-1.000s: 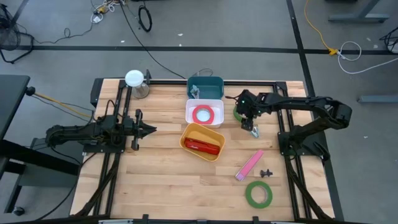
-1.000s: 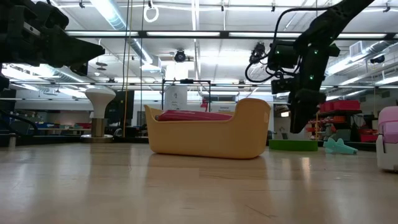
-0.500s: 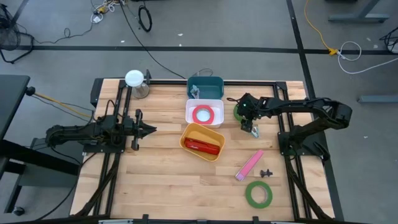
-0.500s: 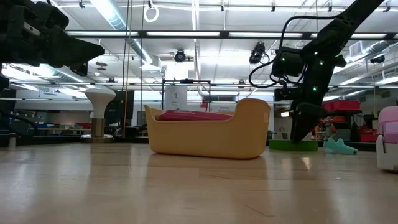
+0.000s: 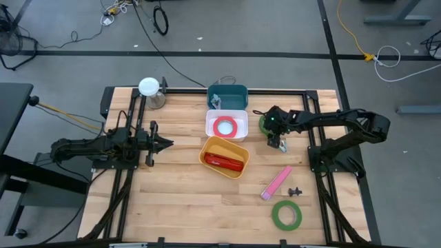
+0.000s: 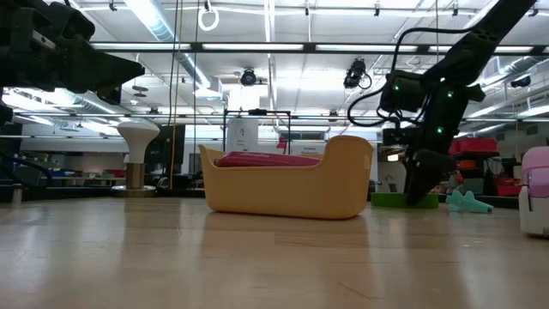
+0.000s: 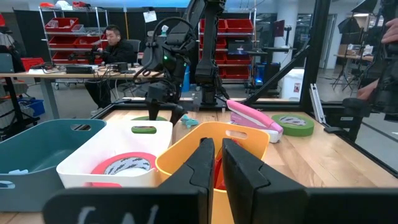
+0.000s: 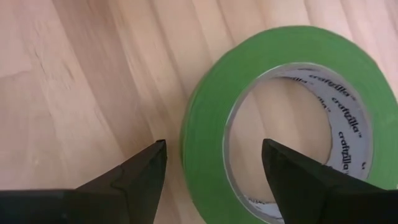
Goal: Pick and place Stapler, Stapler remover, tape
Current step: Put the top green tape into the white bin
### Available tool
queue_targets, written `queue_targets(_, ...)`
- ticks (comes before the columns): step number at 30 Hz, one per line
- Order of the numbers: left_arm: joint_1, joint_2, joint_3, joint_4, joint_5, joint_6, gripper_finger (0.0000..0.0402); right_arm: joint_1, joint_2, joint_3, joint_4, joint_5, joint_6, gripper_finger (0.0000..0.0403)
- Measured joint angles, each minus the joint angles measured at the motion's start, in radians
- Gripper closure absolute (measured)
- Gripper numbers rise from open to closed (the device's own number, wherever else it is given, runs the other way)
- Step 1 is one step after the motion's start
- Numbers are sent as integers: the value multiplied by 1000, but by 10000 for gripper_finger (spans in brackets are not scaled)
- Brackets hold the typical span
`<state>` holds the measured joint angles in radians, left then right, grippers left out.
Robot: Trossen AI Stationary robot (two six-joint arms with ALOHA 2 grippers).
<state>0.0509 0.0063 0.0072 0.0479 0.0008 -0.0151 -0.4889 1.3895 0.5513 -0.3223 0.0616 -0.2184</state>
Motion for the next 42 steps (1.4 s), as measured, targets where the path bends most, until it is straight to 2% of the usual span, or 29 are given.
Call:
queue_targets(9,0,0,0,0,0,0,365,0,0,-6,9,-2,0,152)
queue_targets(32,0,0,0,0,0,0,365,-1,-1,-6,9,-32,31,294)
queue_targets(42,0,0,0,0,0,0,365,0,-1,-6,9,-35,50,305)
